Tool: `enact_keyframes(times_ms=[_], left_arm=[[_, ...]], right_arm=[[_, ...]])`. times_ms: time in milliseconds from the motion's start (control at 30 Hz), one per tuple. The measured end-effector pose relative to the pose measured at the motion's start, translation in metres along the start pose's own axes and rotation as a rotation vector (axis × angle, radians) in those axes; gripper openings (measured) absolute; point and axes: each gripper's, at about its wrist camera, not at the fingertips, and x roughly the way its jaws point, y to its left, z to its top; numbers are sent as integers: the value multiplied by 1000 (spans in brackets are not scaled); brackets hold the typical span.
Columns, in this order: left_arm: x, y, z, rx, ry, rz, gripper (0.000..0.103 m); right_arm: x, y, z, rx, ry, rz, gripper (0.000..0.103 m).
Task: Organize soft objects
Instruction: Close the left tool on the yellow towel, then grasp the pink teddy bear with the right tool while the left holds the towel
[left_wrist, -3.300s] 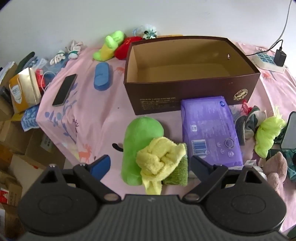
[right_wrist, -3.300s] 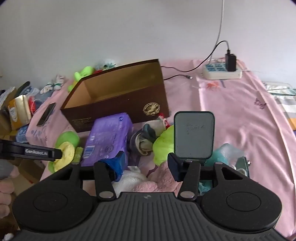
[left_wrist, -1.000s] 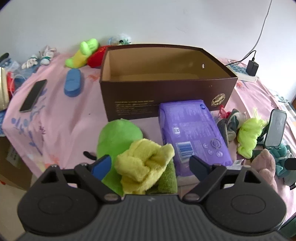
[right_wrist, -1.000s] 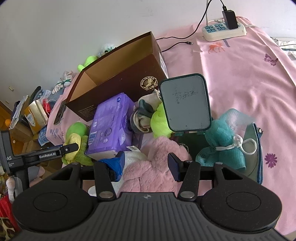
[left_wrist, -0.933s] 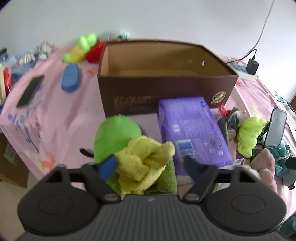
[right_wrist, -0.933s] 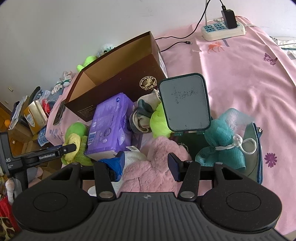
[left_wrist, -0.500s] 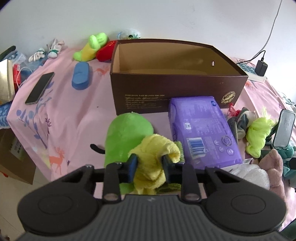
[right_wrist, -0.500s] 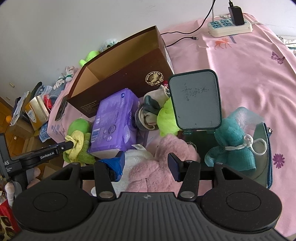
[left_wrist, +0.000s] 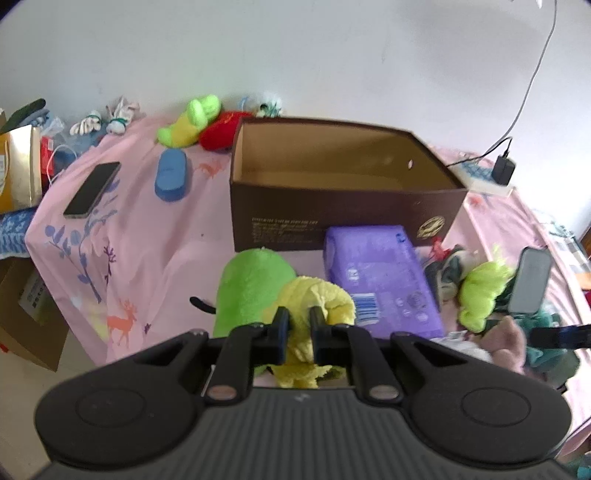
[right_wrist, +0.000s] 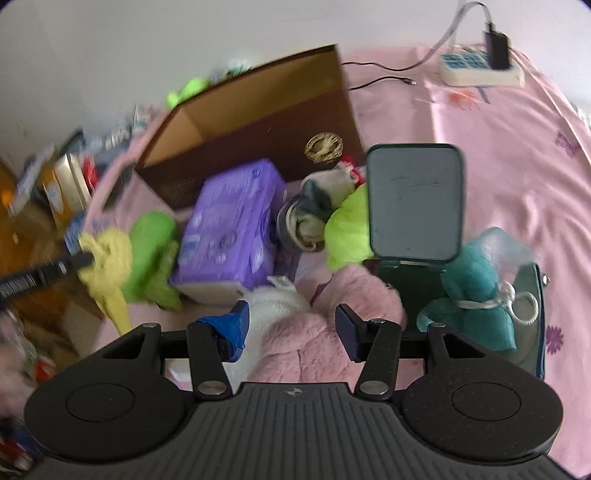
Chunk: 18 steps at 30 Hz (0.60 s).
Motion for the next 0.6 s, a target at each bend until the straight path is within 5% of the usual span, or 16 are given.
enact_keyframes(times_ms=[100, 400, 600], left_arm=[[-8, -5, 1, -3, -12, -14, 9], [-6, -18, -4, -13, 3, -57, 9], [-4, -28, -2, 0, 3, -94, 9]], right_arm=[[11, 7, -7, -80, 21, -92, 36], [-9, -29, -20, 57, 104, -43, 36], [-21, -26, -28, -13, 121, -64, 36]])
